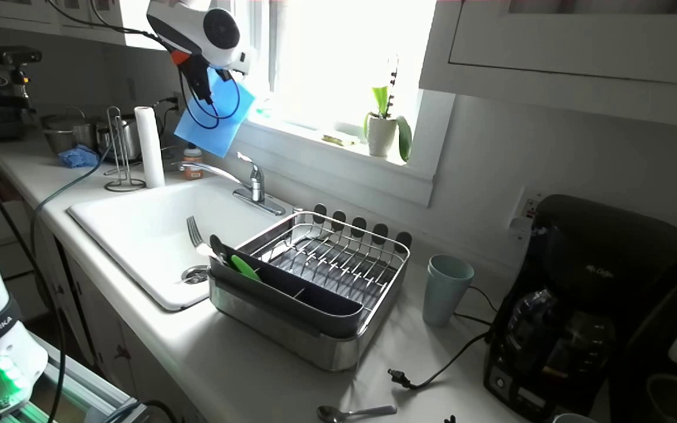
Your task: Put the blue towel over the tap faucet
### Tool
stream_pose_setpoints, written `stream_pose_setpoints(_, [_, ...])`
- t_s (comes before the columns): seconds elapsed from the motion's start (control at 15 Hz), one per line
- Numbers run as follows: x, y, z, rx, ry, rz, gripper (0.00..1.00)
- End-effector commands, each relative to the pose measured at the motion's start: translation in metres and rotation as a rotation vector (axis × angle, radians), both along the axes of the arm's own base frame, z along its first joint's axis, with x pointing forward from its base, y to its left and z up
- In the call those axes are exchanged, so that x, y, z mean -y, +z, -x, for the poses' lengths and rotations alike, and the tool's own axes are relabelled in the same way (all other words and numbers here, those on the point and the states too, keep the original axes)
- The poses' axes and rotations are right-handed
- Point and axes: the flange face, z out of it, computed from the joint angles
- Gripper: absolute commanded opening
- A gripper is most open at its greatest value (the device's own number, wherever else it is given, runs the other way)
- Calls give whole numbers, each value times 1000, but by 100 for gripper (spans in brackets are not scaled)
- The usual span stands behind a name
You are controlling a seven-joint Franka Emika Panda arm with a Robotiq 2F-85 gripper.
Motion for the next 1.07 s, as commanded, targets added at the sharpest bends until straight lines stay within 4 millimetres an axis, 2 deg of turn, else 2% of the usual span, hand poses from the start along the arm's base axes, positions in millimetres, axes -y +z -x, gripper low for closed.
stream_pose_setpoints(0.0, [-4, -15, 7, -19, -94, -52, 2])
stream_pose_setpoints(0.13, [-5, -29, 13, -42, -125, -65, 1])
stream_pose_setpoints(0.47, [-16, -69, 27, -103, -73, -40, 1])
stream_pose_setpoints(0.8, [-13, -112, 51, -220, -68, -51, 1])
stream_pose_setpoints(1.0, [-4, -127, 65, -271, -99, -24, 1])
